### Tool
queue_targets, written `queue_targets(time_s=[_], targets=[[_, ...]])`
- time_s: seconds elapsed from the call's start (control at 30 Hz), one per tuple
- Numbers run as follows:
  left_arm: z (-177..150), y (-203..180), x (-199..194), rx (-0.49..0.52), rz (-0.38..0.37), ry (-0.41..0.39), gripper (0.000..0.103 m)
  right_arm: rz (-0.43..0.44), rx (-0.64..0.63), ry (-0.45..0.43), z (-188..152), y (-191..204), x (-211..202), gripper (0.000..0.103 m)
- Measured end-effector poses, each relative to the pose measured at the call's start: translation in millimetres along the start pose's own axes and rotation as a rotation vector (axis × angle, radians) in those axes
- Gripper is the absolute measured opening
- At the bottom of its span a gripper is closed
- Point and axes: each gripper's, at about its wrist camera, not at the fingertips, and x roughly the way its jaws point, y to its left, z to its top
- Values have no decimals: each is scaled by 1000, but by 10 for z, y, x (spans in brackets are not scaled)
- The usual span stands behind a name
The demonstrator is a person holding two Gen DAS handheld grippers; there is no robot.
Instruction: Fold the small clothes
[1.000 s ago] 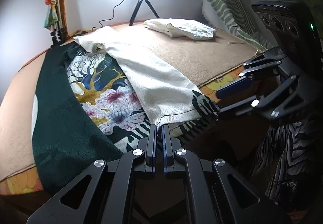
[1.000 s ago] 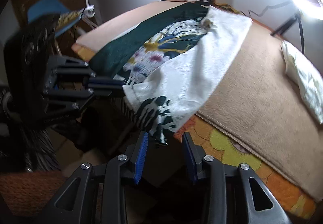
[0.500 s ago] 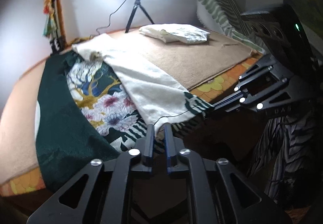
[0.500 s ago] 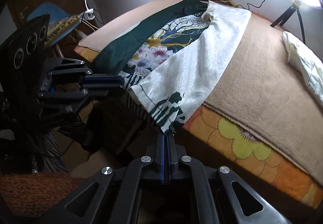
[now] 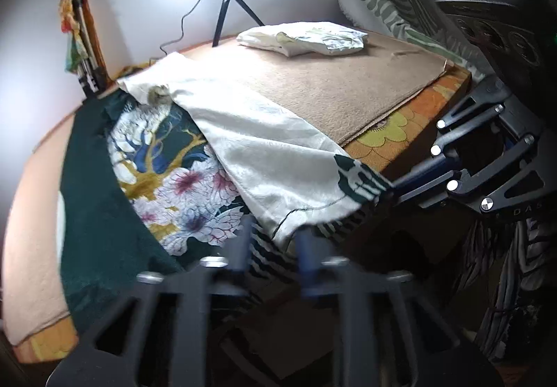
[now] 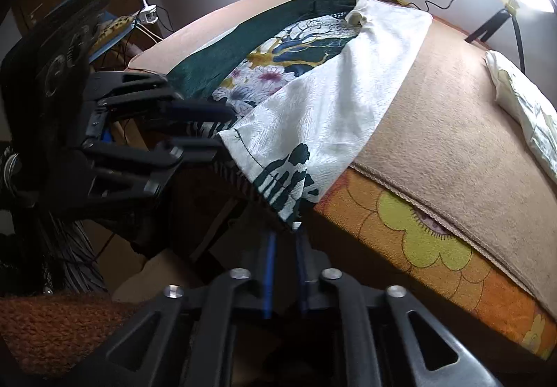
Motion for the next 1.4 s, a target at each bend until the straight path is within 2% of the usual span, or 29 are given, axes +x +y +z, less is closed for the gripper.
queue_targets(time_s=[0.1,0.13,0.17,0.2,0.4,0.47,0.53,0.6,0.73,0.8,0.87,0.93,1.1,1.27,1.4], targets=[[2,42,-19,-18,-9,-9,4,12,-11,-27,7,4,-80,9],[1,52,-36,-21,-5,-15,4,-4,-14,-34,5,1,-98,26],[0,60,-47,-25,-5,-18,4,-19,-15,-44,0,-3,-113,33],[1,63,-47,-26,-7,-16,4,-32,-15,-46,8,-15,-111,33],[0,35,-51,-24,-12,-19,4,-37,-75,-30,54,67,-27,26],[14,32,-57,-24,-17,-22,4,-54,-108,-17,48,131,17,5],[32,37,-78,-30,-26,-28,3,-94,-111,4,52,147,74,0],[63,51,-142,-37,-30,-44,3,-93,-61,0,66,100,44,0],[156,95,-331,-62,-39,-101,2,49,184,-109,141,-80,-336,0],[181,107,-393,-57,-27,-124,2,41,235,-156,133,-92,-452,0],[155,120,-348,-57,-31,-108,2,-12,283,-158,78,-100,-417,0],[96,100,-277,-50,-37,-75,2,-78,256,-119,4,-1,-271,0],[-92,16,-186,-15,-36,-13,2,-151,146,-54,-86,191,-149,0],[-134,-51,-189,21,-13,-14,2,-164,147,-34,-84,53,-200,0],[-148,-7,-182,20,13,-5,2,-139,102,5,-83,75,-147,0]])
